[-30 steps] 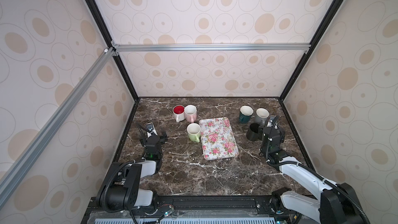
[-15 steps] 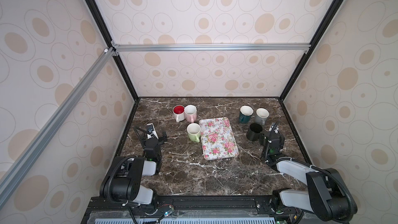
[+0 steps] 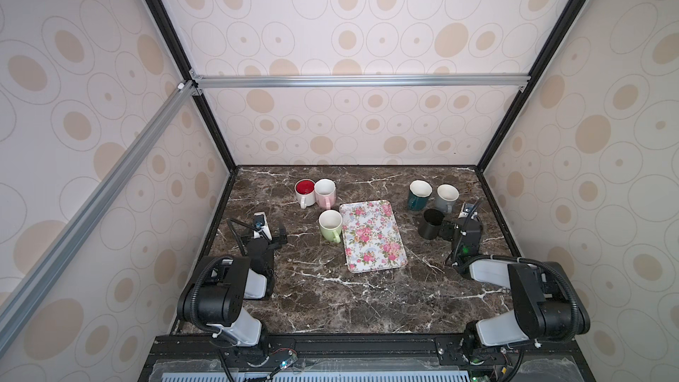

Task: Turn the mug right side up
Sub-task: Reset both arms

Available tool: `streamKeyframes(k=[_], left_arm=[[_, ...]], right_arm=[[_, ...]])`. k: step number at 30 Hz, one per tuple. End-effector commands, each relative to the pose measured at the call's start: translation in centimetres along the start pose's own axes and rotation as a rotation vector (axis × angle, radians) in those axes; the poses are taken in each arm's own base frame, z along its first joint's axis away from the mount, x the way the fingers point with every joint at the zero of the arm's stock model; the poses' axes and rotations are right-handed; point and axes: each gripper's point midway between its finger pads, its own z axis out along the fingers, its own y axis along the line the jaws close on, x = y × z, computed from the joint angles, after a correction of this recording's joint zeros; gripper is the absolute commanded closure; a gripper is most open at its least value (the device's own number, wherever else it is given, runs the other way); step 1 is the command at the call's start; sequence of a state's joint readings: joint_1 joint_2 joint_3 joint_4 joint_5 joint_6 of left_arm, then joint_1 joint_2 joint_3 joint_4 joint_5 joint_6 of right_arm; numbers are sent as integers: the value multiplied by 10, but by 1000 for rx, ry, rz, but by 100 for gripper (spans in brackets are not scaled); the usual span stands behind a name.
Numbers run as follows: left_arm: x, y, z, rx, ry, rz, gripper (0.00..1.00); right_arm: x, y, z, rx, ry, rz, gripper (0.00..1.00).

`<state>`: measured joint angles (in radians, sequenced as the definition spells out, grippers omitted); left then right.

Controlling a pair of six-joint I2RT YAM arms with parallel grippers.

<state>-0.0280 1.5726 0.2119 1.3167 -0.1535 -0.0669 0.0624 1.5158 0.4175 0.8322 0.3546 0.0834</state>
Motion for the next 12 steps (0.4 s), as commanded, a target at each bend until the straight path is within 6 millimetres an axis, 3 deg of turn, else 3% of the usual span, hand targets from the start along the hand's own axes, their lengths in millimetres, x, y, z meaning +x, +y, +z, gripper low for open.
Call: streamKeyframes(k=[1,3,5,12], left_arm=[[-12,-1,1,9,-46,17,2],[-12,-2,2,17,-46,21,2],[-12,-5,3,26,-43,28,2],[-12,-12,4,70,-40,47,2]], right_arm=[[19,18,-2,-100,73,-69,11],[12,19,0,-97,-9,-71,9],[17,18,-1,-95,63,-69,8],[16,18,0,-92,31,-73,6]])
